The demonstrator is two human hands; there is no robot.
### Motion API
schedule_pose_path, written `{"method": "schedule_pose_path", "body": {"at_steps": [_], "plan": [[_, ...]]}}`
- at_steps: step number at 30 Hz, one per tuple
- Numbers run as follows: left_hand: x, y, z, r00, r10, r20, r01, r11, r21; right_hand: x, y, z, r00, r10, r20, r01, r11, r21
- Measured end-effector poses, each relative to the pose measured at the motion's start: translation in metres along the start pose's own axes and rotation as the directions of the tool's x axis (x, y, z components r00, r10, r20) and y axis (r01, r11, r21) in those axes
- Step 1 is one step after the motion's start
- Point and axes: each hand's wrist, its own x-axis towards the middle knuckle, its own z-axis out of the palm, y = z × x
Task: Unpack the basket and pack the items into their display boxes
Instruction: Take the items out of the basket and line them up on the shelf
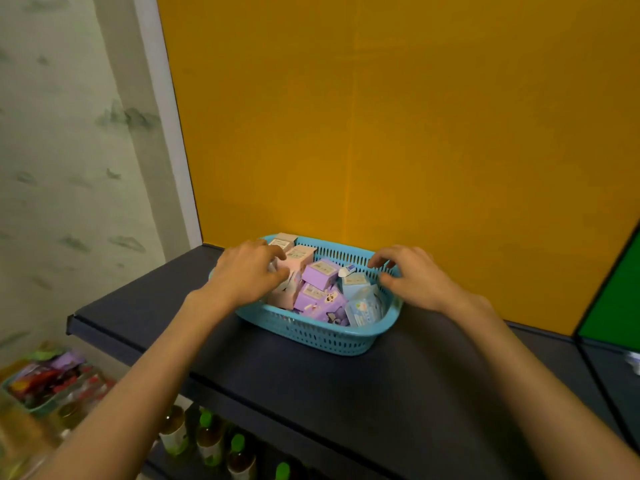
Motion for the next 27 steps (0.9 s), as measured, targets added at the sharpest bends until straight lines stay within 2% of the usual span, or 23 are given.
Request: {"method": "schedule_pose_path", "body": {"at_steps": [4, 8, 14, 20, 23, 27], "plan": [[0.023, -0.005, 0.016, 0.997, 0.003, 0.072, -0.010, 0.996, 0.086, 0.005, -0.016, 0.006, 0.999, 0.040, -0.012, -0.041, 0.999, -0.017], [0.033, -0.011, 0.029, 0.995, 0.003, 0.103, -0.013, 0.995, 0.097, 0.015, -0.039, 0.015, 0.998, 0.060, -0.017, -0.060, 0.998, -0.011], [0.044, -0.016, 0.040, 0.984, -0.002, 0.179, 0.012, 0.998, -0.054, 0.039, -0.070, 0.030, 0.996, 0.085, -0.025, -0.087, 0.993, -0.079], [0.049, -0.021, 0.046, 0.992, -0.019, 0.123, 0.032, 0.994, -0.104, 0.055, -0.092, 0.045, 0.992, 0.118, -0.050, -0.125, 0.976, -0.179], [0.048, -0.026, 0.049, 0.993, 0.016, 0.115, 0.001, 0.990, -0.143, 0.061, -0.101, 0.050, 0.990, 0.141, -0.030, -0.144, 0.965, -0.219], [0.046, -0.034, 0.051, 0.997, 0.066, 0.033, -0.060, 0.983, -0.174, 0.069, -0.111, 0.059, 0.984, 0.178, 0.011, -0.170, 0.956, -0.237]]}}
